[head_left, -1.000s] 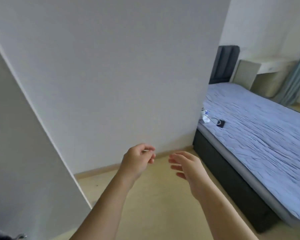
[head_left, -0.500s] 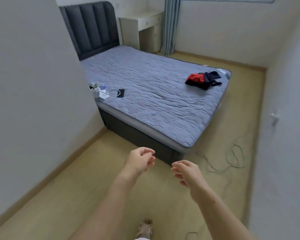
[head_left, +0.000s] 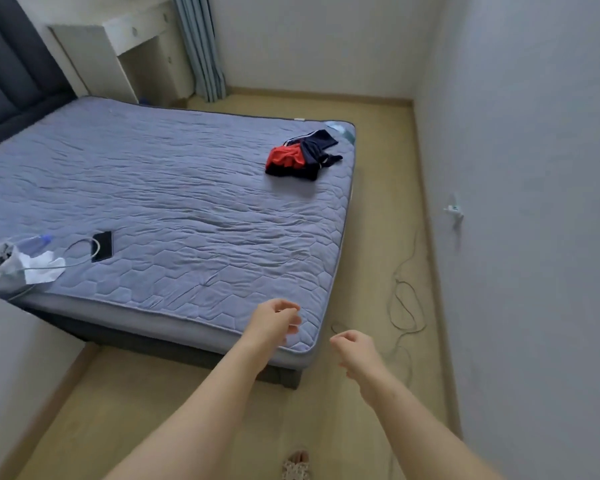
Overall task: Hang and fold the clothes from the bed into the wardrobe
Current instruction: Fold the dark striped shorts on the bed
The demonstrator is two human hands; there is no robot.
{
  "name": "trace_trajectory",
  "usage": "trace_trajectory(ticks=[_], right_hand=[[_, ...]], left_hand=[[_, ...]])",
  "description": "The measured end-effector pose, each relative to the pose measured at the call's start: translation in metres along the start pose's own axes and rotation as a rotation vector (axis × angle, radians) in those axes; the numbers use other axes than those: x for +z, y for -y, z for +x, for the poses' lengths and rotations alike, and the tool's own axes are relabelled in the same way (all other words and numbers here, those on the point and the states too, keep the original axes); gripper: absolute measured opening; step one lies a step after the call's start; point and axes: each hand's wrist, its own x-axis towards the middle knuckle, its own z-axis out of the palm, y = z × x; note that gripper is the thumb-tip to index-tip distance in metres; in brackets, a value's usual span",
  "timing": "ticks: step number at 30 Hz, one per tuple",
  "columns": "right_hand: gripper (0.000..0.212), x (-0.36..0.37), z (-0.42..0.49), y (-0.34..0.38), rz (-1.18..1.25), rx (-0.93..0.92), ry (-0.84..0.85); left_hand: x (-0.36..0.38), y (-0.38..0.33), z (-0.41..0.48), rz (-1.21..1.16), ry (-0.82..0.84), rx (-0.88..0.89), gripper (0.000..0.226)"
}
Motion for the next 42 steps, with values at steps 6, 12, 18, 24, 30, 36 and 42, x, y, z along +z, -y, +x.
trace_trajectory(ticks=[6, 12, 18, 24, 30, 36, 42], right_hand=[[0.018, -0.042, 0.067, 0.042, 0.047, 0.043, -0.059], [0.016, -0.100, 0.167, 0.090, 0.072, 0.052, -0.075], [0.017, -0.186, 0.258, 0.153, 0.011, 0.024, -0.023], [0.007, -0.237, 0.334, 0.196, 0.037, 0.050, -0.071], [0.007, -0.260, 0.412, 0.241, 0.048, 0.077, -0.073], [0.008, -0.257, 0.525, 0.315, -0.017, 0.064, -0.082], [0.010, -0.213, 0.627, 0.426, -0.101, -0.016, 0.080]], left_hand=[[0.031, -0.059, 0.077, 0.034, 0.059, -0.006, 0.014], [0.078, -0.115, 0.174, 0.053, 0.053, -0.027, 0.019], [0.135, -0.194, 0.260, -0.011, 0.005, -0.111, 0.017], [0.167, -0.253, 0.322, -0.068, -0.018, -0.144, 0.016], [0.179, -0.299, 0.400, -0.089, -0.065, -0.182, 0.014], [0.175, -0.363, 0.512, -0.161, -0.035, -0.152, 0.017], [0.127, -0.443, 0.616, -0.188, -0.131, -0.133, 0.021]])
